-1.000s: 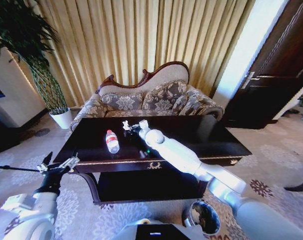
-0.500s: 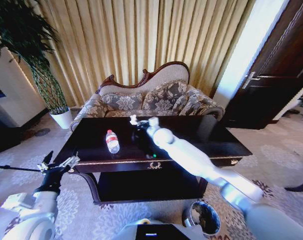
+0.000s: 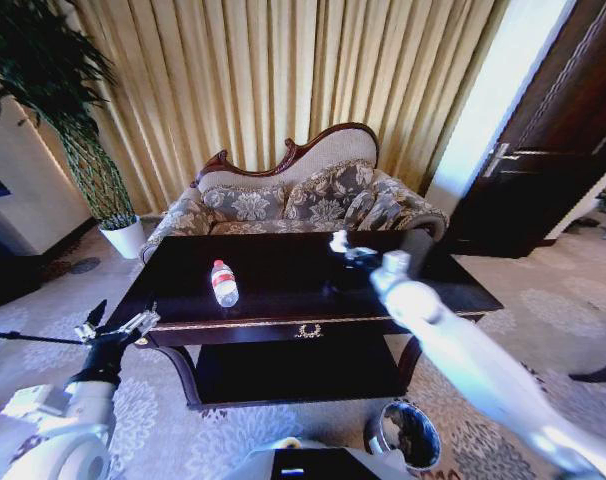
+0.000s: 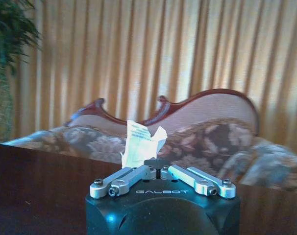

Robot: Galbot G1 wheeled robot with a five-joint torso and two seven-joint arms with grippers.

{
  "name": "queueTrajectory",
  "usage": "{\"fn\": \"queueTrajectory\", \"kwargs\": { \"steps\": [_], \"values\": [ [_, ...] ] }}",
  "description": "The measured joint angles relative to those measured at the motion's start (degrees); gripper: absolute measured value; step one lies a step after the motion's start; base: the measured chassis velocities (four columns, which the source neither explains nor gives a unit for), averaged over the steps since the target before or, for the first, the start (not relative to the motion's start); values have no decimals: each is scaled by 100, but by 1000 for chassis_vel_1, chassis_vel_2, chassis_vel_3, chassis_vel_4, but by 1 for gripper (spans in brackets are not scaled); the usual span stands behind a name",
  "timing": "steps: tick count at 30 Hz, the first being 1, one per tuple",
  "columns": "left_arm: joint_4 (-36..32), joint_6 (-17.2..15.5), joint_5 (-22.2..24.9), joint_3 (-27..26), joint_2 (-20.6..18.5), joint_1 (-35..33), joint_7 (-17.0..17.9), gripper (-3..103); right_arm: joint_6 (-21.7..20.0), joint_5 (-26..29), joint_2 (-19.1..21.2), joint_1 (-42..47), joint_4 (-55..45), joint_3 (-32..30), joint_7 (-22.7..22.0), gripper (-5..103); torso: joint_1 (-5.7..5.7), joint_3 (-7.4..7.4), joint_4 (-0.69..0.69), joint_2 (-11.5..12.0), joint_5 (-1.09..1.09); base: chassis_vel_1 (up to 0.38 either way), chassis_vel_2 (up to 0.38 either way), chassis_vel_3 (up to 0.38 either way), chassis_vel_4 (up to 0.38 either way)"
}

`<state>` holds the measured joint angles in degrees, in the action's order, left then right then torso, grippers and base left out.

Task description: Move to the front of the table and place the trash on the table into the trash bin.

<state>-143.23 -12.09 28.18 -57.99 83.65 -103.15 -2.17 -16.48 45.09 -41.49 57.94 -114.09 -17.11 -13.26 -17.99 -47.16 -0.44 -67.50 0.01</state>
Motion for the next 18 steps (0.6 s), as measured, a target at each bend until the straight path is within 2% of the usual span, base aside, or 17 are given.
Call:
{"fn": "queueTrajectory", "kwargs": {
  "steps": [4,5,7,9,12,18],
  "values": [
    [29,0,4,24,-85,55,-30,100,55,-56,-46,995,-254,-1019,-7,0,-1,-1,2,1,2,0,0,0,0],
    [29,0,4,24,-85,55,-30,100,55,-56,-46,995,-254,-1019,-7,0,-1,-1,2,1,2,0,0,0,0],
    [70,0,17,30,-152,55,-38,100,177,-65,-137,1615,-392,-1815,17,0,0,0,0,0,-2,0,0,0,0],
    [77,0,18,30,-163,53,-38,100,220,-77,-161,1753,-414,-1986,38,0,0,-1,0,0,-1,0,0,0,0],
    [108,-1,25,40,-168,32,-55,100,527,-239,-378,2649,-508,-2888,265,0,0,0,1,0,1,0,0,0,0],
    [118,3,26,33,-137,-16,-83,100,836,-299,-653,3569,-686,-3573,423,0,0,-1,-1,0,-1,0,0,0,0]
  ]
}}
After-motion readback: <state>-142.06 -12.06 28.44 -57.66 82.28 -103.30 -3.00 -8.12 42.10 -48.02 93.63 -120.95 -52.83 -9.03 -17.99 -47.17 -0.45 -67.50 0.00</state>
